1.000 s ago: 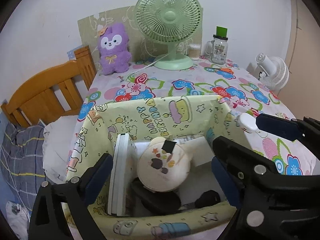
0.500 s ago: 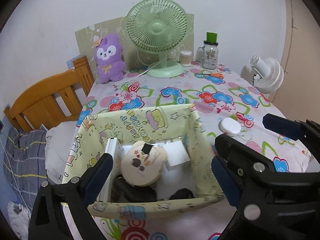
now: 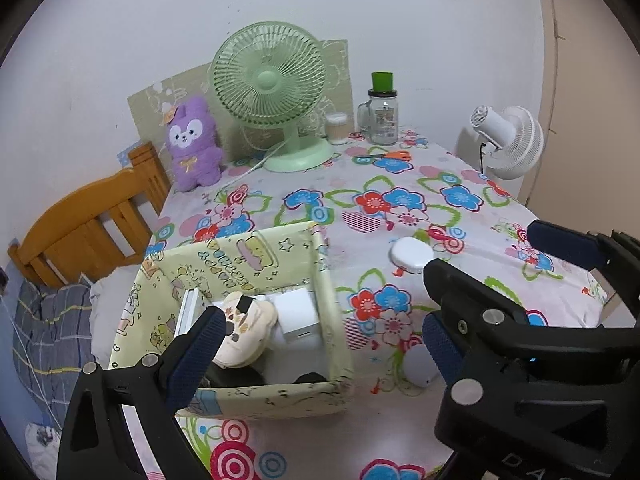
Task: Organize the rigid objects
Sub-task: 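Withdraw both open tools up out of the yellow box, then move the left tool to the lavender egg while the right tool approaches the white ball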
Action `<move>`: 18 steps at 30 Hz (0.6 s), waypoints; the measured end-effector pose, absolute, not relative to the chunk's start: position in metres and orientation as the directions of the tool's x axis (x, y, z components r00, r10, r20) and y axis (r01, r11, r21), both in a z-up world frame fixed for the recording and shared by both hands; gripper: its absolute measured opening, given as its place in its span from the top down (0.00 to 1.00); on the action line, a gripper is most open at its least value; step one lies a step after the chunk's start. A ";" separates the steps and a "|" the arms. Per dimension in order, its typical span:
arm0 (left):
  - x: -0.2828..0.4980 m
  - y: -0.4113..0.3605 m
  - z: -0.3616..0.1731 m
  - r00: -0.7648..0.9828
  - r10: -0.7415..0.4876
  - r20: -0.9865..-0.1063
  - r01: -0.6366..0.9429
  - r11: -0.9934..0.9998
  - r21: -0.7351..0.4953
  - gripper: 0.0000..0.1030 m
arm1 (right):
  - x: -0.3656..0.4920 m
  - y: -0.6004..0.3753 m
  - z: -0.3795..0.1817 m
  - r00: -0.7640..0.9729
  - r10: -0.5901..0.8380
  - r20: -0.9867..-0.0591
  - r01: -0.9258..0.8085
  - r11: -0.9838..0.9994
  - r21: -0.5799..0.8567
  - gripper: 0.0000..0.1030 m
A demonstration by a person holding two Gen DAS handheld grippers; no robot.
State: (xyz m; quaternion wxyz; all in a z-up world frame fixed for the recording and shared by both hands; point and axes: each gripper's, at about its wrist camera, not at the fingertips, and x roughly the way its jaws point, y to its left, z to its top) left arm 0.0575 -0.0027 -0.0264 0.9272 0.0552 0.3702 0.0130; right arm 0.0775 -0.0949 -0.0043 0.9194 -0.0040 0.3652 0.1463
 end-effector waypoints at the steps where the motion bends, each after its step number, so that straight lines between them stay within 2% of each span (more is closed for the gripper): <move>1: 0.057 -0.005 -0.026 0.727 0.061 -0.684 0.020 0.994 0.110 0.03 | 0.076 -0.097 -0.004 0.694 0.260 -0.672 -0.267 0.959 0.095 0.15; 18: 0.042 -0.041 -0.020 0.749 0.002 -0.663 0.071 0.994 0.083 0.00 | 0.058 -0.137 0.004 0.733 0.204 -0.649 -0.213 0.975 0.066 0.07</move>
